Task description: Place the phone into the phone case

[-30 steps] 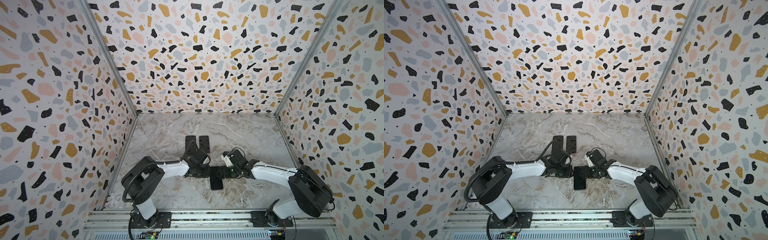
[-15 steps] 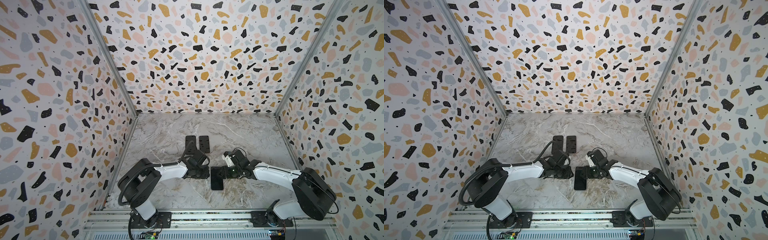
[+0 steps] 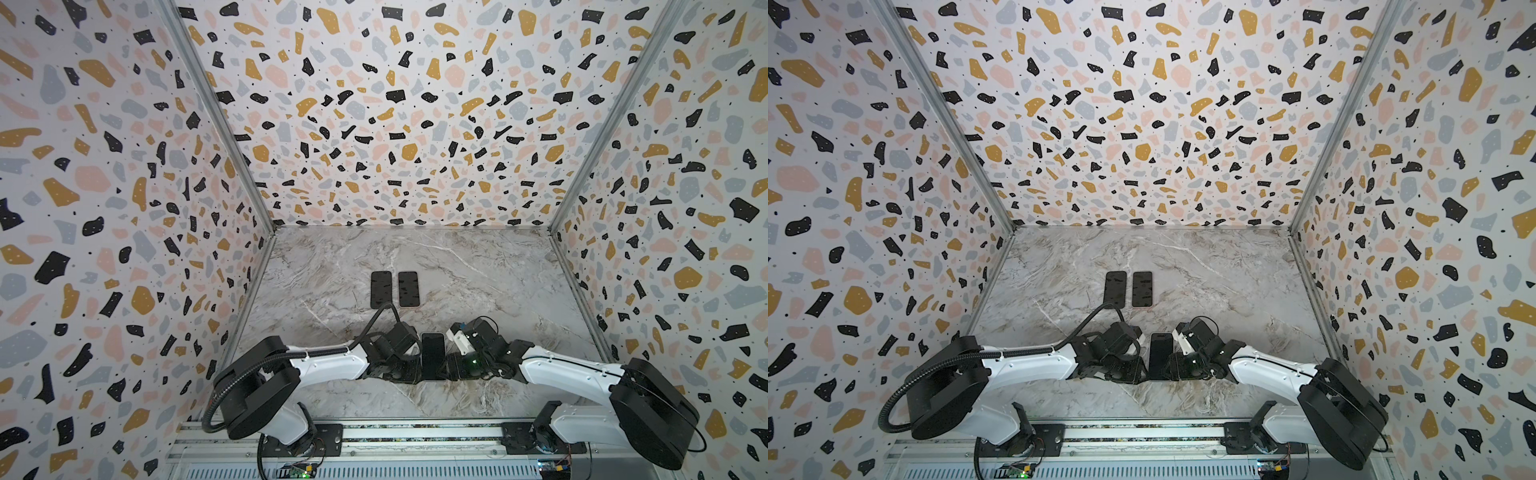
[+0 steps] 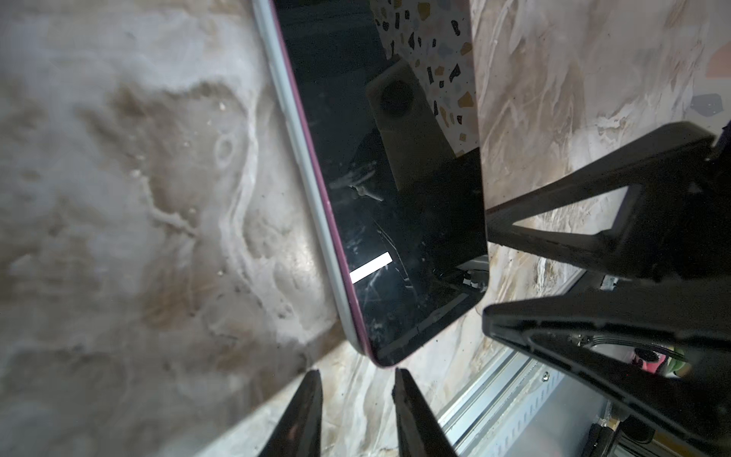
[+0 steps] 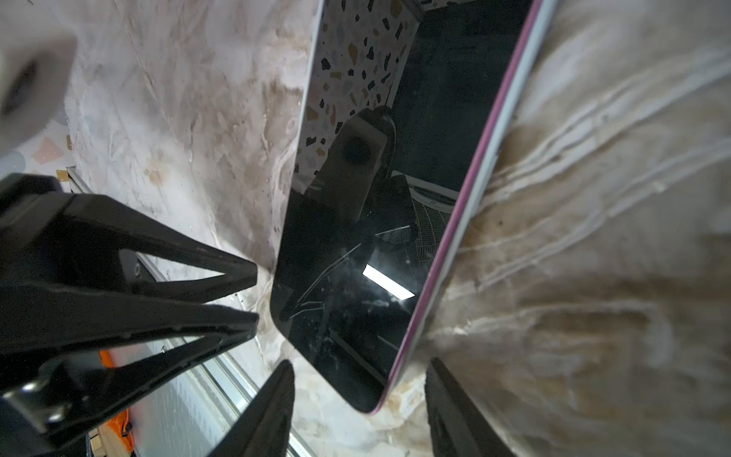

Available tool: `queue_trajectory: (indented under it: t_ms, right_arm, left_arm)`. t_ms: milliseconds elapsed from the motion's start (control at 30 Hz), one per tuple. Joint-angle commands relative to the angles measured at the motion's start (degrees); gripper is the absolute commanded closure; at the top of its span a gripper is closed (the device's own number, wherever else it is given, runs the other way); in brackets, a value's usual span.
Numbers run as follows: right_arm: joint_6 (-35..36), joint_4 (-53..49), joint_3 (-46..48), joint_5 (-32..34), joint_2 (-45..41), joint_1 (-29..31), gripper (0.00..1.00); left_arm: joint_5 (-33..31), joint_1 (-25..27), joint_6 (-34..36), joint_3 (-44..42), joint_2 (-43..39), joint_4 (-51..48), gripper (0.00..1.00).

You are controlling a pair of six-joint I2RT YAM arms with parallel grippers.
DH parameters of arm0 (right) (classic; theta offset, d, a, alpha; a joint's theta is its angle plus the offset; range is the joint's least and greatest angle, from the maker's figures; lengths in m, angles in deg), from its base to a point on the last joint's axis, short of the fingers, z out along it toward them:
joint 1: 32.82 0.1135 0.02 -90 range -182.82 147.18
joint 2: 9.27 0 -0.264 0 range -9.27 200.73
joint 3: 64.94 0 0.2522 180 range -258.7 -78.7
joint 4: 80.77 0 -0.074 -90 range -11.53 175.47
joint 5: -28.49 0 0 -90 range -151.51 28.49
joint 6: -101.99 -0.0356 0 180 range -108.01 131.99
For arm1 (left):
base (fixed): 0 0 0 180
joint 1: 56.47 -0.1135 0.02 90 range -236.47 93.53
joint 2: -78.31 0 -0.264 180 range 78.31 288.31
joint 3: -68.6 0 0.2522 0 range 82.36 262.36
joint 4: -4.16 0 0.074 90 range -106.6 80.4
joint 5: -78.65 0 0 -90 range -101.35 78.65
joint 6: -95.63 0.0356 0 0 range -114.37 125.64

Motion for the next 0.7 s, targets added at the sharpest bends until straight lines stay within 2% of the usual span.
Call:
queue_trajectory:
  t_ms: [0, 267, 467, 667]
  right_arm:
    - [-1.4, 2.1, -0.1, -1.5, 0.3, 0.8, 0.45]
    - [-1.9, 4.5, 0.7, -2.2, 2.8, 2.1, 0.45]
    - [-1.9, 6.4, 1.0, -3.0, 5.3, 2.7, 0.49]
    - [-1.5, 7.1, 0.4, -3.1, 7.4, 3.5, 0.51]
  left_arm:
    - [0.6, 0.3, -0.6, -0.2, 1.9, 0.9, 0.7]
    - [0.4, 0.3, 0.1, -1.1, 6.1, 2.3, 0.75]
    - [0.0, 0.3, 0.3, -2.1, 7.9, 3.1, 0.92]
    - [-1.1, 0.2, 0.9, -4.0, 9.9, 3.8, 0.95]
